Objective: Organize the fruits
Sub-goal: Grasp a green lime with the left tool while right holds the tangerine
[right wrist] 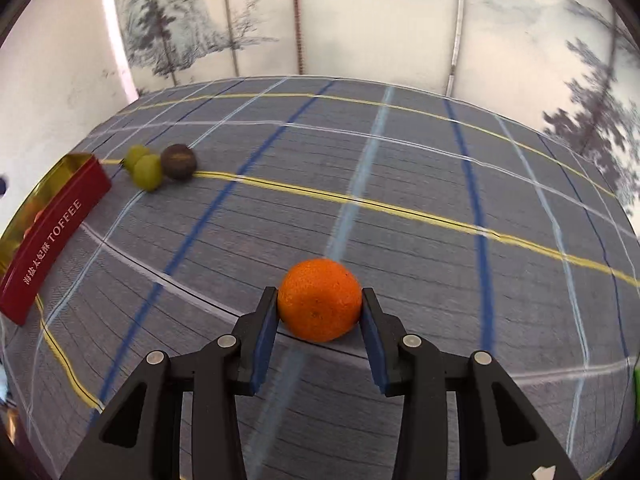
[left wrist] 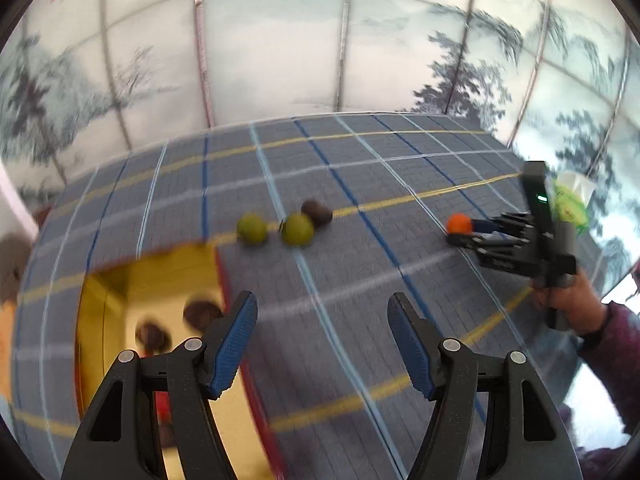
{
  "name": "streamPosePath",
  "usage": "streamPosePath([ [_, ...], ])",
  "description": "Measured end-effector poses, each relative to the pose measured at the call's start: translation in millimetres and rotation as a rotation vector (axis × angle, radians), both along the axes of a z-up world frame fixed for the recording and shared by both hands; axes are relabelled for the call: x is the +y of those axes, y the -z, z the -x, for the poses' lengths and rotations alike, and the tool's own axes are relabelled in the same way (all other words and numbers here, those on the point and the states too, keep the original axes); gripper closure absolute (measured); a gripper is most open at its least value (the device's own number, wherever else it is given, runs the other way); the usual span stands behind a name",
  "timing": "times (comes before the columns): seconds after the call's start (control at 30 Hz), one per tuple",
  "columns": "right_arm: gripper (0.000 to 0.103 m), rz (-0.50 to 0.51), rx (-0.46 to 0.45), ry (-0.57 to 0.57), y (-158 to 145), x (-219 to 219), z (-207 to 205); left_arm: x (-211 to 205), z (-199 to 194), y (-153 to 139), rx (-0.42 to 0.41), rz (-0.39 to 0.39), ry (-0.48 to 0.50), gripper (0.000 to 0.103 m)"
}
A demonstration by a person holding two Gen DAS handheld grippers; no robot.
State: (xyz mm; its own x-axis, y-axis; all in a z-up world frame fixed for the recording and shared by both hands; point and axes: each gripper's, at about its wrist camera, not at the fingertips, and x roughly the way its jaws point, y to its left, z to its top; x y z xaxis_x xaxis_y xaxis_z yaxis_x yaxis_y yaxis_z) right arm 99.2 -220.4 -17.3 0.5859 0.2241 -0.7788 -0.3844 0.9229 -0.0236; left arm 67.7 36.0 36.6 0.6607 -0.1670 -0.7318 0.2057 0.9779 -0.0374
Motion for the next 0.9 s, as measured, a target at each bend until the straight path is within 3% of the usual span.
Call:
streamPosePath([
  [0.07, 0.065, -0.037, 0.005, 0.003, 1, -7, 1, -15, -22, 1, 0.004, -0.067, 0.056, 0.035],
  [0.17, 0.065, -0.053, 0.004, 0.001, 0, -8, 0, -32, -54, 10, 0.06, -0.108, 0.135, 0.035],
  [0.33, 0.065, -0.097, 0.018, -0.02, 1, -13, -1, -43, -99, 32, 0.14, -0.215, 0.136, 0.036],
  [0.7, 0.063, -0.19, 0.016, -0.031, -3, -23, 1, -35, -151, 75, 0.269, -0.271, 0.151, 0.04],
  [0.83, 0.063, -0.186, 0.033, -0.027, -1, -22, -1, -31, -166, 93, 0.343, -0.288, 0.116, 0.063],
  [0.9, 0.063, -0.177, 0.048, -0.026, 1, -21, -3, -25, -167, 94, 0.339, -0.266, 0.091, 0.066],
])
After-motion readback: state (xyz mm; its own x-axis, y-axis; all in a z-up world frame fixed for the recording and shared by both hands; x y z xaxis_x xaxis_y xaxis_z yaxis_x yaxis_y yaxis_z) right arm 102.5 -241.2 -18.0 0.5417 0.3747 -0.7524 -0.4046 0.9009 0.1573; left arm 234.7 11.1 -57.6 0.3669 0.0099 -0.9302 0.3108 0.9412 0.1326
